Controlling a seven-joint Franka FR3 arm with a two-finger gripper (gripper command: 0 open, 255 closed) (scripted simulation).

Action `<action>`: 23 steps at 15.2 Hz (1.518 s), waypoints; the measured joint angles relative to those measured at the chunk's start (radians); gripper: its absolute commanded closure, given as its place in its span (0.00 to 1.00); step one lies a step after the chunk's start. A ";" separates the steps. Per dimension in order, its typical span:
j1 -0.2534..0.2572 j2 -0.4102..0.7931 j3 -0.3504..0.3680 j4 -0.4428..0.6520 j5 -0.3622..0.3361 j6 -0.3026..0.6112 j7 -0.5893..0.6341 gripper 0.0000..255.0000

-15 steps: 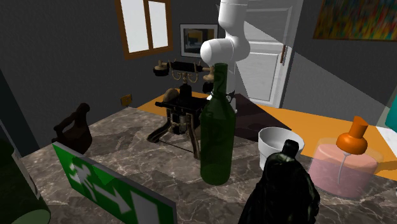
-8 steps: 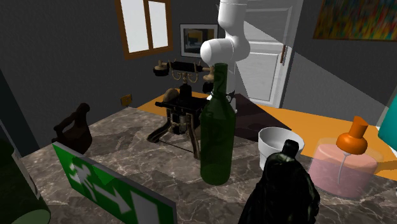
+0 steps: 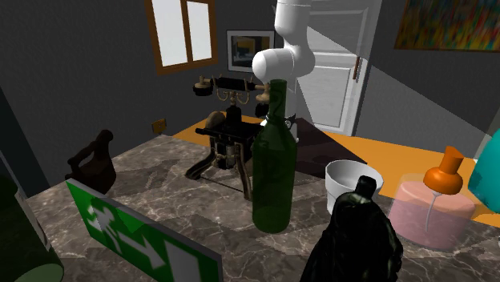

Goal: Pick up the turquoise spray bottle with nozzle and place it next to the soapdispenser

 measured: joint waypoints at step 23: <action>-0.002 0.037 -0.004 -0.164 -0.019 0.198 0.030 0.00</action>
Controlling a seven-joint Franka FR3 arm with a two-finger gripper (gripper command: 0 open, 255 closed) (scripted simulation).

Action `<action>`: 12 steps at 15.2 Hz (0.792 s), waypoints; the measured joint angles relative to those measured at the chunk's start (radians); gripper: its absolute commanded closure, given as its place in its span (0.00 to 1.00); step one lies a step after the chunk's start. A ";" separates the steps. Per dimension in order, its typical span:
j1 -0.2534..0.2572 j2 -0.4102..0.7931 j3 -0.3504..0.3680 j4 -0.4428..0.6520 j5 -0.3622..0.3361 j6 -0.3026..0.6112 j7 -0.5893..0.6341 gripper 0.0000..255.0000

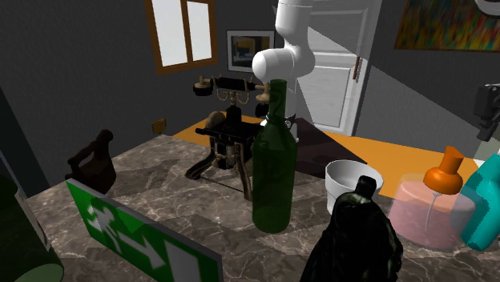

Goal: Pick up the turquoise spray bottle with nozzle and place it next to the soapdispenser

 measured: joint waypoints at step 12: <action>0.007 -0.025 0.007 0.092 0.012 -0.116 -0.008 0.00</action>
